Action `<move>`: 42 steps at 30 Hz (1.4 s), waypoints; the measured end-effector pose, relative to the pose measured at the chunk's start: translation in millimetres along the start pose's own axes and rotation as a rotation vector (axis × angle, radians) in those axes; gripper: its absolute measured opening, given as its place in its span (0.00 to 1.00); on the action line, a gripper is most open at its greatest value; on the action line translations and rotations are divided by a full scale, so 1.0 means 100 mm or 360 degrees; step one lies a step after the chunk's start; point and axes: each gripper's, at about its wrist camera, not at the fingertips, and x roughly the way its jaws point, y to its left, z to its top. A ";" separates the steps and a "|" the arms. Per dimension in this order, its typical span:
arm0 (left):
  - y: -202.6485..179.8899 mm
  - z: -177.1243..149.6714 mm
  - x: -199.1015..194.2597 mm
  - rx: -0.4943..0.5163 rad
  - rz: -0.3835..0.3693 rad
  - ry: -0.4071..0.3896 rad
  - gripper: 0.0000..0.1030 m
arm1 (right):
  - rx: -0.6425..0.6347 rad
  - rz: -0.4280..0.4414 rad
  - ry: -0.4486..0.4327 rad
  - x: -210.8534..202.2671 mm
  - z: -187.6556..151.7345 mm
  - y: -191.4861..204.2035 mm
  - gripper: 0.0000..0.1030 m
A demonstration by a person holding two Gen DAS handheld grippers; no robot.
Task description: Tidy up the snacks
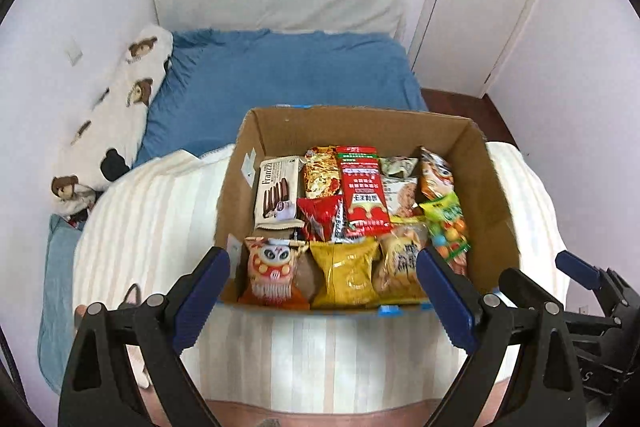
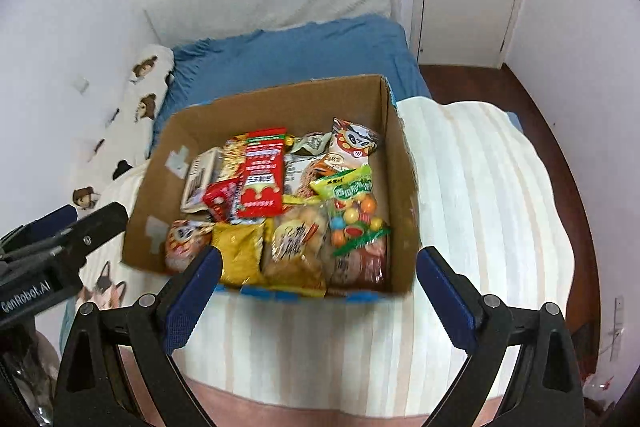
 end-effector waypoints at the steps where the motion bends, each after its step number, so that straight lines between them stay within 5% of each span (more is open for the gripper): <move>1: -0.01 -0.08 -0.12 0.0006 0.0003 -0.0032 0.93 | 0.0009 0.0011 -0.0032 -0.13 -0.09 0.00 0.97; 22: -0.12 -1.11 -2.01 0.0007 0.0089 -0.0505 1.00 | -0.0042 0.0007 -0.0499 -2.29 -1.35 0.13 0.99; 32: -0.11 -1.29 -2.27 -0.0011 0.0104 -0.0539 1.00 | -0.0085 -0.0032 -0.0551 -2.58 -1.48 0.17 1.00; 42: -0.08 -1.25 -1.98 -0.0035 0.0113 -0.0461 1.00 | -0.0082 -0.0059 -0.0545 -2.39 -1.33 0.15 1.00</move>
